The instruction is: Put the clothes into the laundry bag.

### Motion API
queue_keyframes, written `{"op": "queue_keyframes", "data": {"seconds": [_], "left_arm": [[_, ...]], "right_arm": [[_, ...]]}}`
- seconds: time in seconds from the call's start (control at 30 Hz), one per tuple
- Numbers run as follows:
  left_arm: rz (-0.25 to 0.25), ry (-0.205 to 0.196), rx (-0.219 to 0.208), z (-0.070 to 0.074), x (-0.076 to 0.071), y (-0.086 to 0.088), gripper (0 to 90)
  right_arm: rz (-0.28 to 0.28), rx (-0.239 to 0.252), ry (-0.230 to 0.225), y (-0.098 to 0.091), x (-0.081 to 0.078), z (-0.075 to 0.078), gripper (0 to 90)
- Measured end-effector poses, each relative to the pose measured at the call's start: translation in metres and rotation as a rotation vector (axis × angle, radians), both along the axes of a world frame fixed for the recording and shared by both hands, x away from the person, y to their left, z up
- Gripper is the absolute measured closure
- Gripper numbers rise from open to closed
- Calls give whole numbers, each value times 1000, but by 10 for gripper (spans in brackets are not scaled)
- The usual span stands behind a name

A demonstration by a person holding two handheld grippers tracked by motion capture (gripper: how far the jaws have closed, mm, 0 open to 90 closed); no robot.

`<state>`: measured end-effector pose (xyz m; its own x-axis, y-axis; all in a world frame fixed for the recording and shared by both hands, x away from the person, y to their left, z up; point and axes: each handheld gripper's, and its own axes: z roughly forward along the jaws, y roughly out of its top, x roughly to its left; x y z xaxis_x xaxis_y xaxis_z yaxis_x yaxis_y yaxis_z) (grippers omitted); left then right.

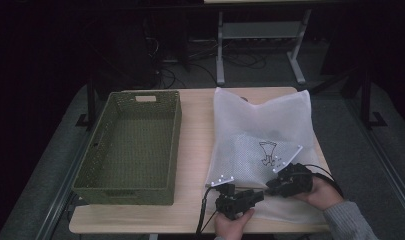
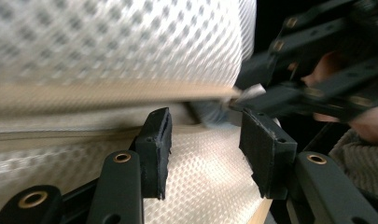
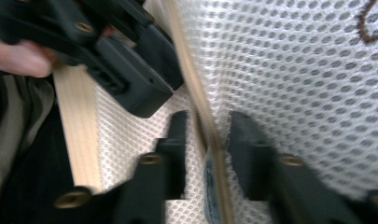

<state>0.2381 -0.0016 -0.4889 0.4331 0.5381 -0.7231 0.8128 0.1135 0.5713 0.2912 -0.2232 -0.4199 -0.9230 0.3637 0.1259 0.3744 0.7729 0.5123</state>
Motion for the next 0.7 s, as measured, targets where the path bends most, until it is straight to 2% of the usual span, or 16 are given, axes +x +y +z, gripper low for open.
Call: {"op": "queue_keyframes", "data": {"seconds": [0.1, 0.17, 0.3, 0.37, 0.43, 0.53, 0.57, 0.67, 0.7], "left_arm": [[7, 10, -5, -1, 2, 4, 539], [7, 15, 0, -3, 2, 5, 539], [12, 21, 4, -6, 2, 9, 539], [9, 18, 8, -5, 3, 9, 539], [8, 10, 17, -4, 3, 11, 539], [15, 11, 18, -3, 5, 13, 539], [16, 10, 16, -2, 5, 14, 539], [14, 1, 15, -1, 4, 15, 539], [15, -1, 16, -1, 3, 16, 538]], "right_arm": [[-7, 13, -78, -6, -13, 10, 570], [-5, -34, -124, -9, -18, 9, 569], [-6, -95, -167, -9, -20, -7, 593], [-6, -140, -212, -3, -20, -16, 619], [-5, -167, -237, 0, -18, -22, 710], [-36, -181, -245, 1, -12, -24, 799], [-50, -187, -252, 1, -10, -24, 809], [-106, -218, -334, -1, -7, -25, 824], [-129, -220, -342, -3, -5, -26, 823]]}}
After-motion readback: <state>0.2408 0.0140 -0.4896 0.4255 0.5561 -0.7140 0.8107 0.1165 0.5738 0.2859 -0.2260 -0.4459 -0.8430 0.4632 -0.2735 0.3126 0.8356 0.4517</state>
